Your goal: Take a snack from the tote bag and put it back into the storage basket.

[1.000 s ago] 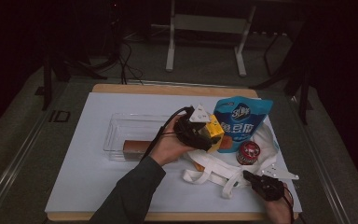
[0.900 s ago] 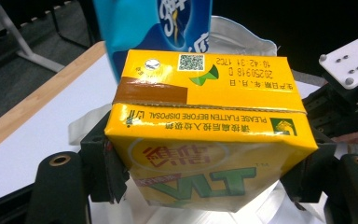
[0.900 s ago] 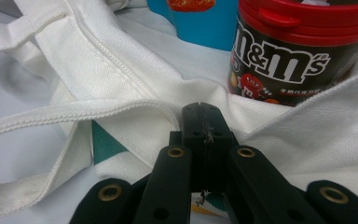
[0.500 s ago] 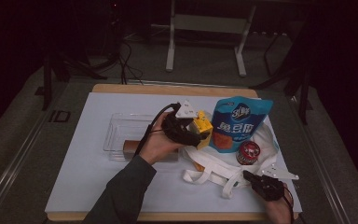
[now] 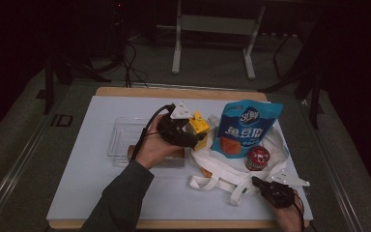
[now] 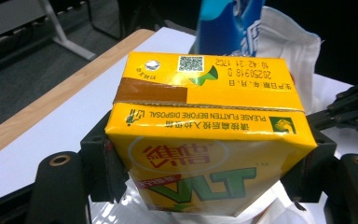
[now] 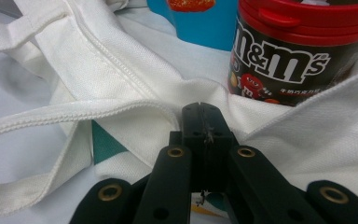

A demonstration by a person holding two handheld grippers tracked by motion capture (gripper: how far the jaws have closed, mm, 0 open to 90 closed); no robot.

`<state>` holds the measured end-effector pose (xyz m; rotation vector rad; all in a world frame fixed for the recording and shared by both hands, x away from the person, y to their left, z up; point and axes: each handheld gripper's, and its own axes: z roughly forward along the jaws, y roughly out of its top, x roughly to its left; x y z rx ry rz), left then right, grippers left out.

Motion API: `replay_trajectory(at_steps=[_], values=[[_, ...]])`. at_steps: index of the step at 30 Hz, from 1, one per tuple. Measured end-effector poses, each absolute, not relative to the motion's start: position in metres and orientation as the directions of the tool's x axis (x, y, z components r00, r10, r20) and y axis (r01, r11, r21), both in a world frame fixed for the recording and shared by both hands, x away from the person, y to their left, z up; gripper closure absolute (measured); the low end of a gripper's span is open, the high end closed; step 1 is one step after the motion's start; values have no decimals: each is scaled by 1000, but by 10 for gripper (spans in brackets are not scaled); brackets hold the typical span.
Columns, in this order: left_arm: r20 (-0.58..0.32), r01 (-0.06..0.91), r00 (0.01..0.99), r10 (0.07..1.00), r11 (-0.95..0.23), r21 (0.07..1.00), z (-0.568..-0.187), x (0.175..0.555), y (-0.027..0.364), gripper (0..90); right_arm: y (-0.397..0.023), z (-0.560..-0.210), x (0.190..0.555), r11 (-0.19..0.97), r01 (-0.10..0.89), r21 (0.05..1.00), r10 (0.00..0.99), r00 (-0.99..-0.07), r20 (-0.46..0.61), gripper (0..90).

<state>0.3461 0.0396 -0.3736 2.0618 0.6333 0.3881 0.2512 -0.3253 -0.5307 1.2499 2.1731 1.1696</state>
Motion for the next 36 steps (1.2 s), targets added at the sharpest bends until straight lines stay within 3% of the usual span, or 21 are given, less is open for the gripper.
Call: replay_trajectory(at_steps=[36], values=[[36,367,707,707,-409,836,-383,356,96,288,-325,-531,251,257,533,806,841,-534,85,900]])
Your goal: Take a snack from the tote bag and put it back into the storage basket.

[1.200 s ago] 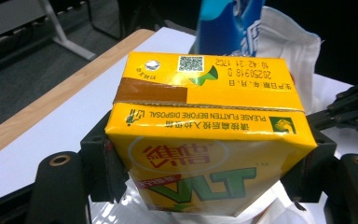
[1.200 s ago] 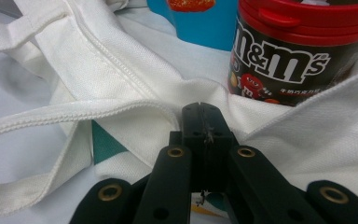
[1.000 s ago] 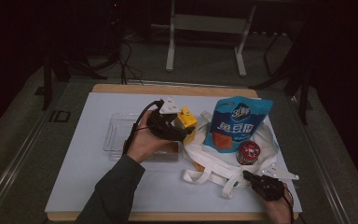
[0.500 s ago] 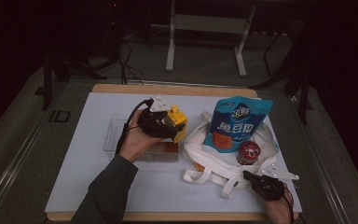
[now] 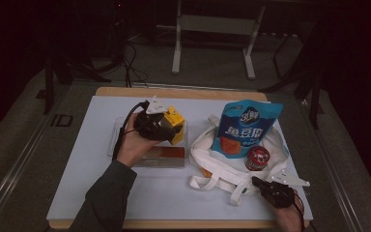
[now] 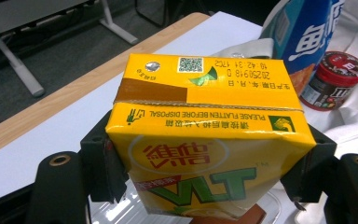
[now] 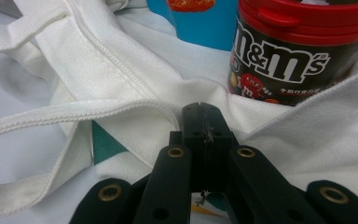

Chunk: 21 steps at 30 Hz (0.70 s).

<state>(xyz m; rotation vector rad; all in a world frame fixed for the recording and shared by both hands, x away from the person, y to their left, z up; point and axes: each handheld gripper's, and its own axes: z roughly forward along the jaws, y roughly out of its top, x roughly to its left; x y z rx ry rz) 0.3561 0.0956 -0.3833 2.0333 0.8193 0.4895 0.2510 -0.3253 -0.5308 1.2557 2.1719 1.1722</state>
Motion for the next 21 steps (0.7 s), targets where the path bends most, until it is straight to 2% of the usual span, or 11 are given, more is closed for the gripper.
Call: replay_trajectory(at_steps=[21], values=[[69,395,643,763,-407,824,-389,363,115,288,-325,-531,251,257,533,806,841,-534,85,900]])
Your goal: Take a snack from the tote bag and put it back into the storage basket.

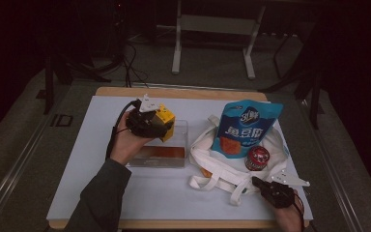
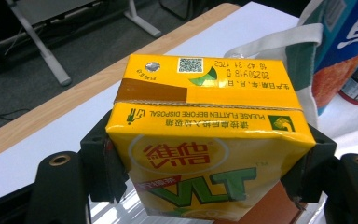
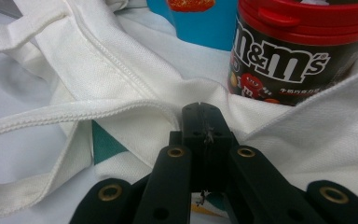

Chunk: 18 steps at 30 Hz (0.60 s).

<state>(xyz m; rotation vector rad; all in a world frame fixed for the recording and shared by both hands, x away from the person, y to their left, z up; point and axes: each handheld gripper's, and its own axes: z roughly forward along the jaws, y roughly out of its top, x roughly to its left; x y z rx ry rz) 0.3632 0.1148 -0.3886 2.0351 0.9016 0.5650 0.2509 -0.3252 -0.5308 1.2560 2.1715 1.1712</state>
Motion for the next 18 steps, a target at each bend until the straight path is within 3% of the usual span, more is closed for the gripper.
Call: replay_trajectory(at_steps=[18], values=[[76,437,579,812,-388,811,-397,370,135,288,-325,-531,251,256,533,806,842,-533,85,900]])
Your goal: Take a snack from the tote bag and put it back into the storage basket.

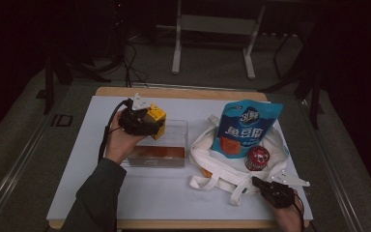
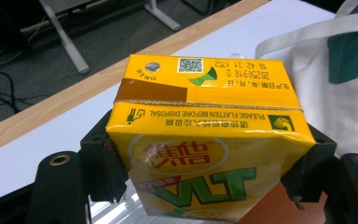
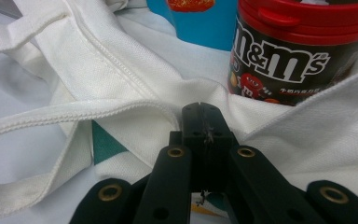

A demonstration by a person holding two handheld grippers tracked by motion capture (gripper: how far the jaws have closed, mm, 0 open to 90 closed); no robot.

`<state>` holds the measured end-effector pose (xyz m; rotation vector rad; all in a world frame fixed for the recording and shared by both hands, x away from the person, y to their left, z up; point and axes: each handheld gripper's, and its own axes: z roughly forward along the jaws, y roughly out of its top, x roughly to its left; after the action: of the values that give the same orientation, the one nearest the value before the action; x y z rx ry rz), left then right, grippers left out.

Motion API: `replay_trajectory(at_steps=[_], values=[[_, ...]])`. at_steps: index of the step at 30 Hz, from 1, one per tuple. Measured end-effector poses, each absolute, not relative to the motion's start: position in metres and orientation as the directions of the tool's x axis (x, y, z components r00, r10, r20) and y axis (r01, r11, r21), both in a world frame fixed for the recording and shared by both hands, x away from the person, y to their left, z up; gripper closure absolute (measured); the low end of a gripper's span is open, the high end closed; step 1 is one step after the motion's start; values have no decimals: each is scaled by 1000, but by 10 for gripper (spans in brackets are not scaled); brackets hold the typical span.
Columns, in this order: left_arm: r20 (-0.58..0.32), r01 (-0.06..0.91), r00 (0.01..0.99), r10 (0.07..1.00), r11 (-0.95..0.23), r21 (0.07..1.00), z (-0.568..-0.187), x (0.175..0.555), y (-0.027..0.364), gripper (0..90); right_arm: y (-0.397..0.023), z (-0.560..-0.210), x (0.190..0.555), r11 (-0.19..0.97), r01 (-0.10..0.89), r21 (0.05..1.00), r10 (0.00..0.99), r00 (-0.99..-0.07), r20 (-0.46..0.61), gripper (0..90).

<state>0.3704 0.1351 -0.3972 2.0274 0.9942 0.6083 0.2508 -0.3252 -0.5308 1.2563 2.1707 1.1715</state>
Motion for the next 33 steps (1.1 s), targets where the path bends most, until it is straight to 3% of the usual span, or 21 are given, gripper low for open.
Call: replay_trajectory(at_steps=[33], values=[[60,547,482,874,-354,759,-443,374,181,287,-325,-531,251,252,534,807,843,-531,88,900]])
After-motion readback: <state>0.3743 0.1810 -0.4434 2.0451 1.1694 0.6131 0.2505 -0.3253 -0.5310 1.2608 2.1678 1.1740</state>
